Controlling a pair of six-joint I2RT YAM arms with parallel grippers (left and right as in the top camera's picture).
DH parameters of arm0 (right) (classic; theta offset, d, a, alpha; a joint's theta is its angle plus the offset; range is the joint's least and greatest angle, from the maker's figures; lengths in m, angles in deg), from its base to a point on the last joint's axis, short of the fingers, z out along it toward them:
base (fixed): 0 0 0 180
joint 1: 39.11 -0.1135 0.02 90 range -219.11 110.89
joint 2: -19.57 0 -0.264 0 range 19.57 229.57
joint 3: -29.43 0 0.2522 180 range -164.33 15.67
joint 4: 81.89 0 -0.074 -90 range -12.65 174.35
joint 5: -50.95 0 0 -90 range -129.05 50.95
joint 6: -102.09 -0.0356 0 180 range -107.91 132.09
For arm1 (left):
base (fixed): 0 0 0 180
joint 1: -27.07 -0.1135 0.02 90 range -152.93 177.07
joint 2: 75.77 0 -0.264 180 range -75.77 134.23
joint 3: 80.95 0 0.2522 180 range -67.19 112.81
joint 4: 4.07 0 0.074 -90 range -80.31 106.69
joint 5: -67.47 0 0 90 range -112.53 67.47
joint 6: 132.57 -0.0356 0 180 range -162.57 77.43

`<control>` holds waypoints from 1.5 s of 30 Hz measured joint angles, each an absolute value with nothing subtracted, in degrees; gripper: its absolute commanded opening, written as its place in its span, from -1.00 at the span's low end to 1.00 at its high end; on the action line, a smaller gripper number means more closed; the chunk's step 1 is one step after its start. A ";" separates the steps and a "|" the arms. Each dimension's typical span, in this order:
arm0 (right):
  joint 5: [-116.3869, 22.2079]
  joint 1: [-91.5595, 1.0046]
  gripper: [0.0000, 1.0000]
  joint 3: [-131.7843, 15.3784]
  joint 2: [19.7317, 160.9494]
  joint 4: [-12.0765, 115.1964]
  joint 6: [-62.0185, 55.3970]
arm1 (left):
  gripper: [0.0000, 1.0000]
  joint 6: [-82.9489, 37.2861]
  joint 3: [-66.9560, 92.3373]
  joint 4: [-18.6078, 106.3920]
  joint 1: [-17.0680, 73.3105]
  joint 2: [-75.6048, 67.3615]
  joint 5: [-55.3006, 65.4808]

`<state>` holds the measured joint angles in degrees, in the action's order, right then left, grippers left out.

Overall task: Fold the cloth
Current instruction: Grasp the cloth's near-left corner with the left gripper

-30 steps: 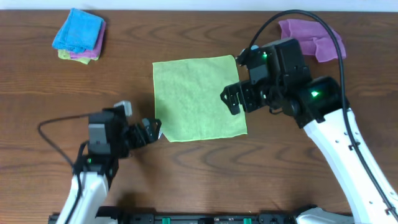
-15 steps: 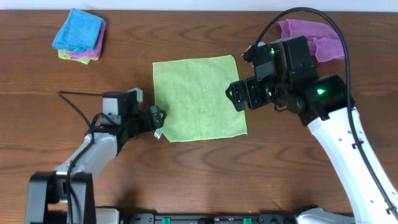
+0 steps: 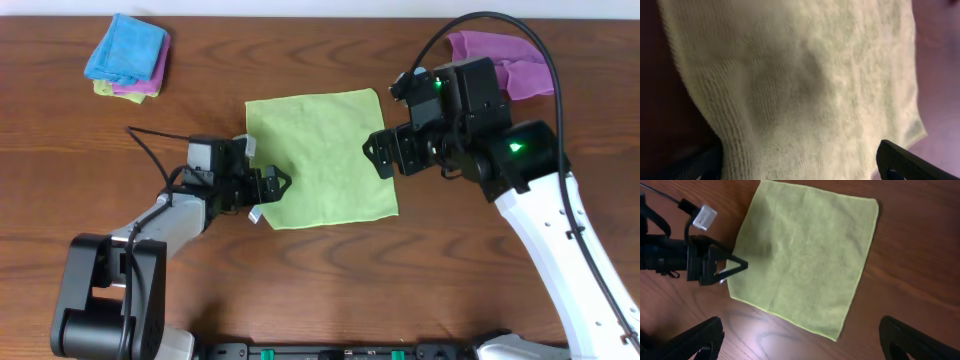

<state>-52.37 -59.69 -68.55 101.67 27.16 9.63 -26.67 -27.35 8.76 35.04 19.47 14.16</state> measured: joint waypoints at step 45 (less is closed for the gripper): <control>-52.37 -59.69 0.95 -68.55 101.67 28.88 9.78 | 0.80 -20.72 -29.30 33.96 35.17 9.40 18.73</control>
